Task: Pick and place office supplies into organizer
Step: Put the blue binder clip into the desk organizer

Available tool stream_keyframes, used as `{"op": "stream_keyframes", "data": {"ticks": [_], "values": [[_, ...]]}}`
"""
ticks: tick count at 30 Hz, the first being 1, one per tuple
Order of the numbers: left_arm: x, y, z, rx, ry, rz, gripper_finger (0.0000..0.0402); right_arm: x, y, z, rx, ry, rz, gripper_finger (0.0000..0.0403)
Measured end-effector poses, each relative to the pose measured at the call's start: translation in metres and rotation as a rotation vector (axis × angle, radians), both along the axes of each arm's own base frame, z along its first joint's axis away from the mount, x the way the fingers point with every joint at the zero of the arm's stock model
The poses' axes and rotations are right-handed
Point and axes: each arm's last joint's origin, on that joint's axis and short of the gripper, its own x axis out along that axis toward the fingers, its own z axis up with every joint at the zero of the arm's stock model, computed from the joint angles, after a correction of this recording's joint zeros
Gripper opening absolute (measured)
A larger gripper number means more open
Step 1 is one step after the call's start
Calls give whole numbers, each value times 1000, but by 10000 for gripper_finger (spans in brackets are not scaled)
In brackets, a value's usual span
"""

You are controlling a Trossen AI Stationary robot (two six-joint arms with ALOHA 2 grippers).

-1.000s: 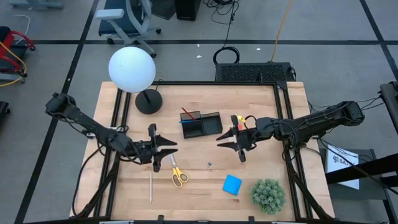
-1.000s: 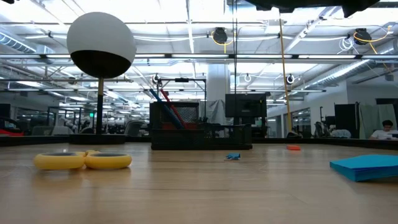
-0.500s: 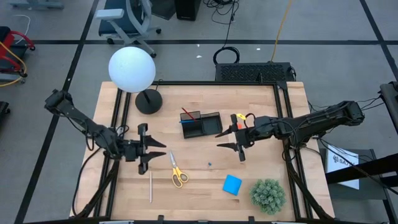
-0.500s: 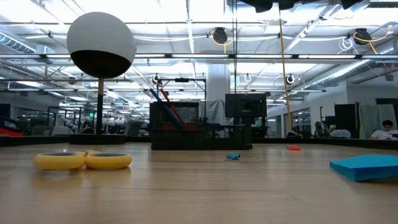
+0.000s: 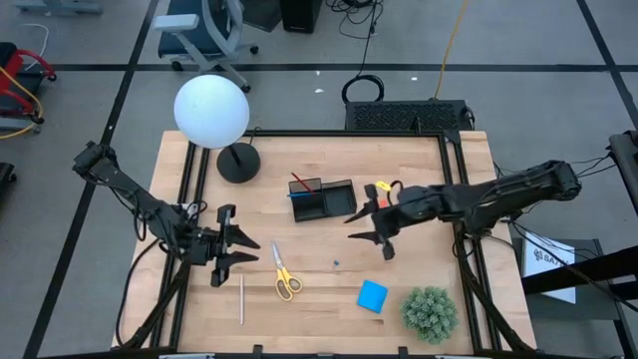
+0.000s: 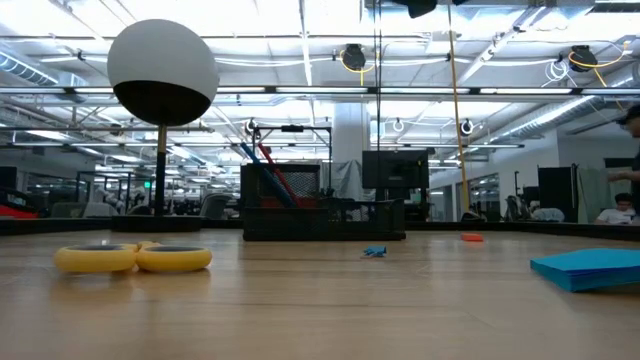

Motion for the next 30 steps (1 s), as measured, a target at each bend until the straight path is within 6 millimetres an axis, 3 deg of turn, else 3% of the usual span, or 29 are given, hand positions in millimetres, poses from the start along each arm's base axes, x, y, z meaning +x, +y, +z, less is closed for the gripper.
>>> {"op": "stream_keyframes", "data": {"ticks": [12, 19, 30], "values": [[-6, 4, 6, 11, -31, 5, 124, 54, 12, -2, -64, 379, 92, 154], [-7, 5, 4, 22, -14, 5, 124, 73, 16, -25, -114, 654, 141, 160], [-7, 5, 4, 31, -11, 6, 124, 98, 18, -73, -180, 779, 226, 162]]}}
